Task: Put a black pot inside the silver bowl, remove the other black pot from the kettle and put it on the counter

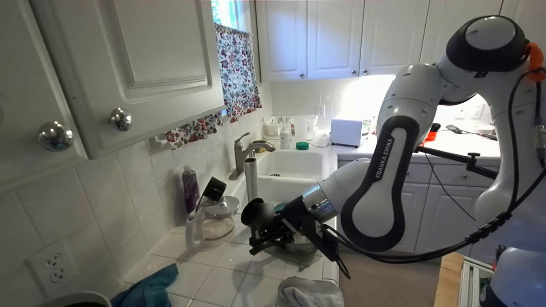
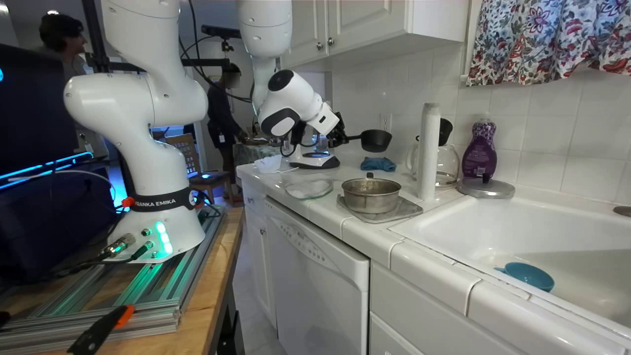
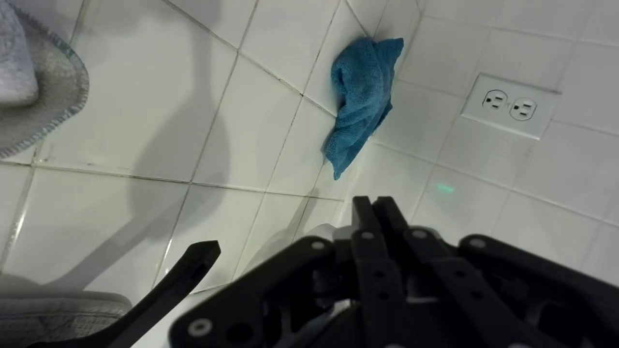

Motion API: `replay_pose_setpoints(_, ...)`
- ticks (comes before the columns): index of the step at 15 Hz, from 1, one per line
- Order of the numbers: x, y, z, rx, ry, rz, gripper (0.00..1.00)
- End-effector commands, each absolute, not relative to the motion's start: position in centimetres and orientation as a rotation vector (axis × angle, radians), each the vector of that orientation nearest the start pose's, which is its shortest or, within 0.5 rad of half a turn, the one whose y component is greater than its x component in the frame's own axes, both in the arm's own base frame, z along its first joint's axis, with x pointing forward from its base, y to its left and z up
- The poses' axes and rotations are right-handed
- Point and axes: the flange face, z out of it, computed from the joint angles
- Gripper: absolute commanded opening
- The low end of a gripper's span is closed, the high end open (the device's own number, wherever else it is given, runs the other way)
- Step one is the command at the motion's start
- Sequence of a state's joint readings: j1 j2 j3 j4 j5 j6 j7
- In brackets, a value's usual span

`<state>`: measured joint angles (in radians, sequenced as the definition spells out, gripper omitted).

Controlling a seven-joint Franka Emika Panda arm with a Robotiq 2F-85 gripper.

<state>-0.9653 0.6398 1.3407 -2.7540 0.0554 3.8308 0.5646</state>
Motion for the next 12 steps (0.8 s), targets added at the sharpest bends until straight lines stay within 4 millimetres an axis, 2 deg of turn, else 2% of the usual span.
replay_pose_setpoints(1, 40.1, 16.0, 28.1, -1.993, 0.823, -0.658, 0.01)
replay_pose_setpoints(8, 39.6, 13.7, 25.8, -1.757, 1.153, -0.638, 0.01)
replay_pose_setpoints(12, 38.5, 13.3, 23.9, -1.623, 1.305, -0.645, 0.01)
